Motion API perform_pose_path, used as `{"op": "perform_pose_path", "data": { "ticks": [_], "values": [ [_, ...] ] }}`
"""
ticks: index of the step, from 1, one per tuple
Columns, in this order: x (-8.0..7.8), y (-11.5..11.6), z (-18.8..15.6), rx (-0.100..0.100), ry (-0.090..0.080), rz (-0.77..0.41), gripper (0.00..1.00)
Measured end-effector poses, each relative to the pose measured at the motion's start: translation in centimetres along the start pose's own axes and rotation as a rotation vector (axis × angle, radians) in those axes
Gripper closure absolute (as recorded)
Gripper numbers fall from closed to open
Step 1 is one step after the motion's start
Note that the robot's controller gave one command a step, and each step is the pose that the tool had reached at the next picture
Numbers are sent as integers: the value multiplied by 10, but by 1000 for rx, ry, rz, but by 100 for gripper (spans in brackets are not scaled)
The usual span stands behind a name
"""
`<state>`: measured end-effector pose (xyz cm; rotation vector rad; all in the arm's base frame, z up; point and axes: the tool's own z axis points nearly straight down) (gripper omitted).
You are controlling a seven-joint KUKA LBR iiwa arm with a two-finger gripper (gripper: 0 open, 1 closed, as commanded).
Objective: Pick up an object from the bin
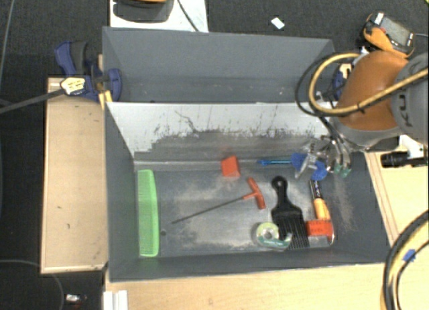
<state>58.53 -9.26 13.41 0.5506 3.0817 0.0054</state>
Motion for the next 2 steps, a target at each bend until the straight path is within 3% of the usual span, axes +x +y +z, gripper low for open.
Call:
{"op": "perform_pose_path", "data": {
  "ticks": [2],
  "values": [
    [-2, 0, -14, -1, -8, -3, 100]
  ]
}}
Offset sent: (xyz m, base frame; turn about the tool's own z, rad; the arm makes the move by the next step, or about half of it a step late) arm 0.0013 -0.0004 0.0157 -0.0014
